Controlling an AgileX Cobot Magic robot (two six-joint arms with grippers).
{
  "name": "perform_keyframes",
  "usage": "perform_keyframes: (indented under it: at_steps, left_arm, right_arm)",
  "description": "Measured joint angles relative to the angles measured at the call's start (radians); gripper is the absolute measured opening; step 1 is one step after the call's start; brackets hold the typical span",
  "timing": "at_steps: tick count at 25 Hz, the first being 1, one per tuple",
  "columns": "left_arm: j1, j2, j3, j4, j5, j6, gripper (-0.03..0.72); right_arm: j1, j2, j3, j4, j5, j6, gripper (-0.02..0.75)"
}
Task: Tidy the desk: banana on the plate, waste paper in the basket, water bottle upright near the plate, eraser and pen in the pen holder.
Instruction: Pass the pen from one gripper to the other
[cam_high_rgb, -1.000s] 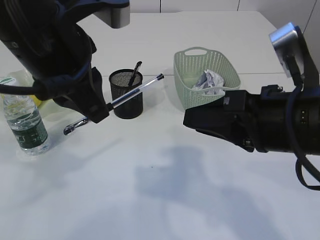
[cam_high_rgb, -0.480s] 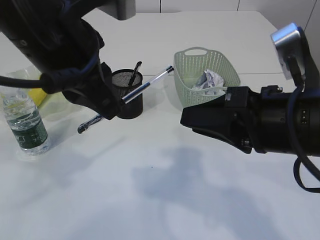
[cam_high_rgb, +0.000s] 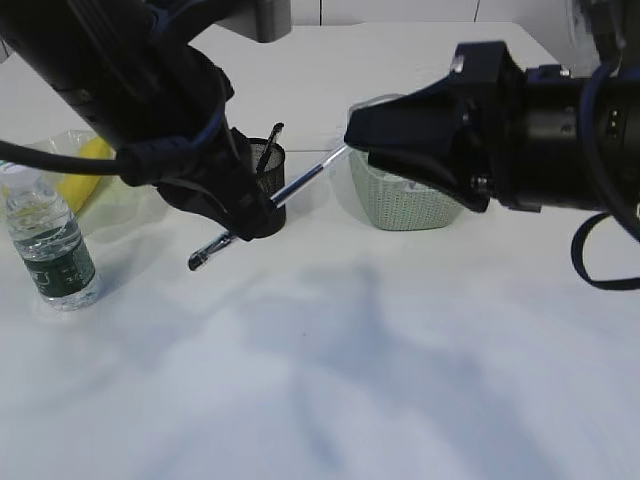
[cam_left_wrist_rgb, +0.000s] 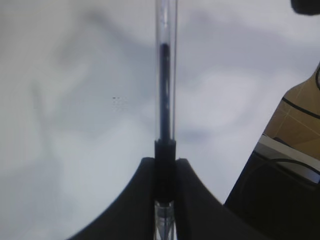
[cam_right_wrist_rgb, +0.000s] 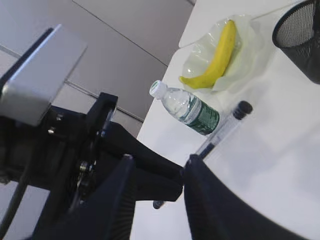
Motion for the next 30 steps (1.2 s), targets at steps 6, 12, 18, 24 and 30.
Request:
perform_keyframes:
  at_steps: [6, 12, 18, 24, 30]
  left_arm:
    - [0.000, 0.000, 0.000, -0.012, -0.026, 0.000, 0.043]
    - [0.000, 0.000, 0.000, -0.032, -0.028, 0.000, 0.043]
    - [0.000, 0.000, 0.000, -0.036, -0.028, 0.000, 0.043]
    - [0.000, 0.000, 0.000, -0.038, -0.028, 0.000, 0.043]
    - [0.000, 0.000, 0.000, -0.044, -0.028, 0.000, 0.043]
  right_arm:
    - [0.000, 0.058, -0.025, 0.002, 0.000, 0.012, 0.250]
    - [0.000, 0.091, -0.025, 0.002, -0.002, 0.022, 0.250]
    - [0.000, 0.110, -0.025, 0.002, -0.010, 0.035, 0.250]
    - [0.000, 0.140, -0.051, 0.002, -0.010, 0.050, 0.250]
    - [0.000, 0.142, -0.083, 0.002, -0.031, 0.052, 0.250]
